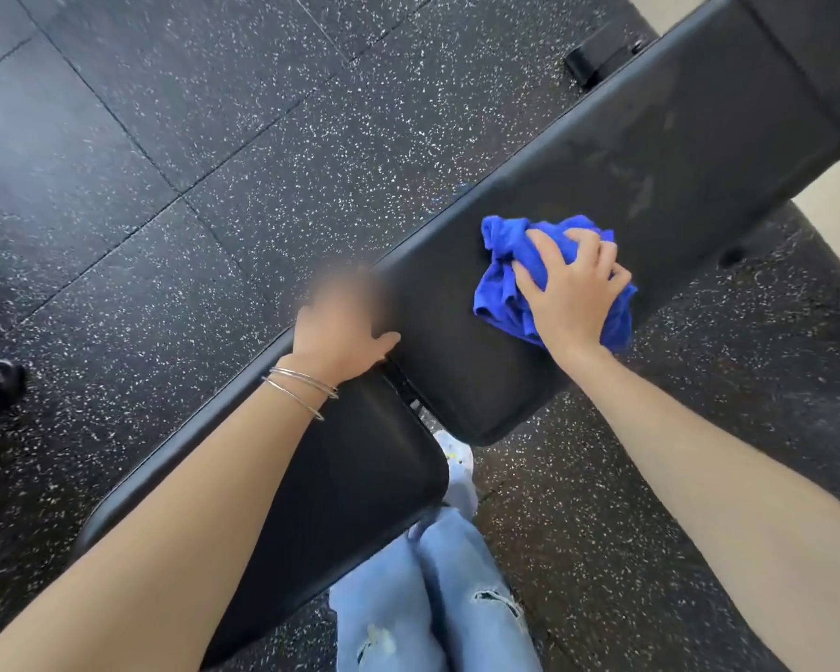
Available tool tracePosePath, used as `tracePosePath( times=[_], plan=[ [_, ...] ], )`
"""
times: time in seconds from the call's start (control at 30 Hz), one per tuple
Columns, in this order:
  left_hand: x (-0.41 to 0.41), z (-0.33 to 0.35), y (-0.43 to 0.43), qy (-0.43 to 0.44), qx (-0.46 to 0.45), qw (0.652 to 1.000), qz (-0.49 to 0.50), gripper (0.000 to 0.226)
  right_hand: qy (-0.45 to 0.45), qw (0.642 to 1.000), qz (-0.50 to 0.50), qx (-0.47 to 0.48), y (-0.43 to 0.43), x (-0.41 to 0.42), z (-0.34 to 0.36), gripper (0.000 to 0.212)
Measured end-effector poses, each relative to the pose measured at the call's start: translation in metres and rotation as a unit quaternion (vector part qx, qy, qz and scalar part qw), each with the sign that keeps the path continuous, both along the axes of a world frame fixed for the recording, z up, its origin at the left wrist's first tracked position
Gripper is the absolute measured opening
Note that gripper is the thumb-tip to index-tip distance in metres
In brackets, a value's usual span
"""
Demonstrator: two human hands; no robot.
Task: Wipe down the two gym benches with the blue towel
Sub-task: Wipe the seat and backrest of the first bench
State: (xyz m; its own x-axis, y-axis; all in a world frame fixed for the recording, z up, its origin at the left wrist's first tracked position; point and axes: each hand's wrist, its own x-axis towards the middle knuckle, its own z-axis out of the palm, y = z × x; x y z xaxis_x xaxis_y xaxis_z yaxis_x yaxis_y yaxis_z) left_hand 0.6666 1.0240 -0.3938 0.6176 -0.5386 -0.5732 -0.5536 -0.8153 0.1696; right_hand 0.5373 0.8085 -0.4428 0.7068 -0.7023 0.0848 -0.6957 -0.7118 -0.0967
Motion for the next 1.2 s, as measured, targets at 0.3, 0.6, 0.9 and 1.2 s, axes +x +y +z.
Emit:
tracePosePath(
  times=[0.3,0.6,0.9,1.2],
  plan=[
    [0.004,-0.006,-0.017,0.035,-0.025,0.999,0.007,0.093,0.032,0.999,0.034,0.001,0.143,-0.082,-0.006,0.041],
    [0.011,0.001,-0.024,0.060,-0.007,0.998,-0.019,0.095,-0.005,0.958,0.268,-0.102,-0.001,-0.112,-0.004,0.041],
    [0.017,0.000,-0.018,0.078,-0.014,0.996,-0.037,0.092,0.013,0.974,-0.210,0.079,0.137,-0.060,0.015,0.048],
    [0.022,-0.001,-0.021,0.083,-0.019,0.995,-0.043,0.093,0.024,0.907,0.405,-0.112,0.009,-0.106,0.008,0.048]
  ],
)
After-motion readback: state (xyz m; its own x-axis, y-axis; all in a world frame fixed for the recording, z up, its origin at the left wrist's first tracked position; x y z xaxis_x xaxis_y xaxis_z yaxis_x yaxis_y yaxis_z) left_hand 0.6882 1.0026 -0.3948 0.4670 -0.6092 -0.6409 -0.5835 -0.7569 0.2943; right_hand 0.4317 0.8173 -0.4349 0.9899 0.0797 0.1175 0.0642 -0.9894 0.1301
